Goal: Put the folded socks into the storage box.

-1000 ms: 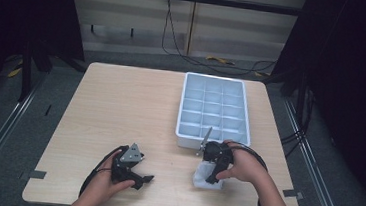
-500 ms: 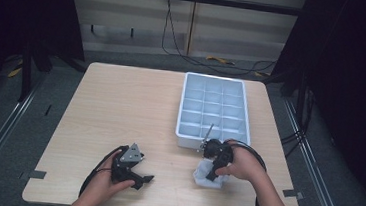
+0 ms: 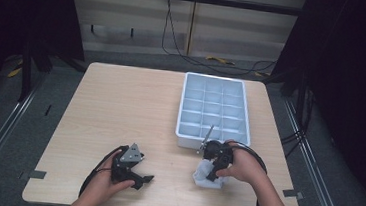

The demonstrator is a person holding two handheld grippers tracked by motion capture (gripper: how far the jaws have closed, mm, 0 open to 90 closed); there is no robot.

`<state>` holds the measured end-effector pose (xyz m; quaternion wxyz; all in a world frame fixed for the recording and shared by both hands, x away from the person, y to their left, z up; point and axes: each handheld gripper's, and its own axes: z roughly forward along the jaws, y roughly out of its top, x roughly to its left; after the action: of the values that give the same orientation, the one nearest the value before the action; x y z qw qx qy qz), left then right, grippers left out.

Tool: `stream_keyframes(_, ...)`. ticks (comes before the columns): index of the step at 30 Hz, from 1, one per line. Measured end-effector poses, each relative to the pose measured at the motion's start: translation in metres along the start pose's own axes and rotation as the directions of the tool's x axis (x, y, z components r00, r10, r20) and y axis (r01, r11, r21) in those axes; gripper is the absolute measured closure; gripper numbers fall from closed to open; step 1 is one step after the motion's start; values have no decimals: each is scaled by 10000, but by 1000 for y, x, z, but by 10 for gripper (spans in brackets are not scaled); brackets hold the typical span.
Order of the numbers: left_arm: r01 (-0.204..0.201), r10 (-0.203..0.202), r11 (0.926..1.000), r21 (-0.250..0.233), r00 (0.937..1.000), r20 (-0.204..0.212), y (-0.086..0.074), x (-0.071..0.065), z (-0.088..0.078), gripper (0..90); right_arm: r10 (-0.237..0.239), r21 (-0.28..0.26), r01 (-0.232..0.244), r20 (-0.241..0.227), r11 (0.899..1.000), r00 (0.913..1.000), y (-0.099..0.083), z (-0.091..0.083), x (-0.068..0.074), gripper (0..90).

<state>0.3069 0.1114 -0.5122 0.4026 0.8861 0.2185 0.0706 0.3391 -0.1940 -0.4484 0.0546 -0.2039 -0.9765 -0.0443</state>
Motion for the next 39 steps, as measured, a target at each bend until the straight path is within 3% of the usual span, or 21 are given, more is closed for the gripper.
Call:
stream_keyframes(5, -1, 1, 10000, -1, 10000, -2, 0, 0, 0, 157, -167, -34, 169, 541, 9999, 9984, 0, 0, 2, 412)
stream_keyframes(13, -14, 14, 10000, -17, 10000, 2, 0, 0, 0, 157, -142, 198, 123, 957, 9997, 9953, 3, 2, -1, 262)
stream_keyframes(19, -12, 12, 10000, -23, 10000, 3, 0, 0, 0, 157, -209, 153, 198, 797, 9997, 9966, 3, 3, -4, 271)
stream_keyframes(22, -66, 66, 10000, 6, 10000, -18, 0, 0, 0, 157, -17, 145, 9, 578, 9999, 9983, 2, 4, -6, 333)
stream_keyframes(23, -56, 56, 10000, 27, 10000, -19, 0, 0, 0, 157, 56, 89, -58, 245, 9999, 9997, 1, 3, -5, 457)
stream_keyframes(24, -56, 56, 10000, 27, 10000, -19, 0, 0, 0, 156, 56, 89, -58, 245, 9999, 9997, 1, 3, -5, 457)
stream_keyframes(25, -62, 62, 10000, -12, 10000, -9, 0, 0, 0, 157, 76, 60, -77, 158, 10000, 9998, 1, 3, -4, 525)
stream_keyframes(26, -62, 62, 10000, -12, 10000, -9, 0, 0, 0, 157, 76, 60, -77, 158, 10000, 9998, 1, 3, -4, 525)
stream_keyframes(28, -53, 53, 10000, 23, 10000, -19, 0, 0, 0, 157, 323, 24, -323, -116, 9995, 9994, -1, 3, -3, 620)
stream_keyframes(33, -54, 54, 10000, 26, 10000, -17, 0, 0, 0, 157, 479, 28, -479, -249, 9989, 9985, -1, 3, -4, 675)
stream_keyframes(39, -67, 67, 10000, 15, 10000, -12, 0, 0, 0, 157, 291, 122, -289, -108, 9995, 9995, 0, 1, 0, 711)
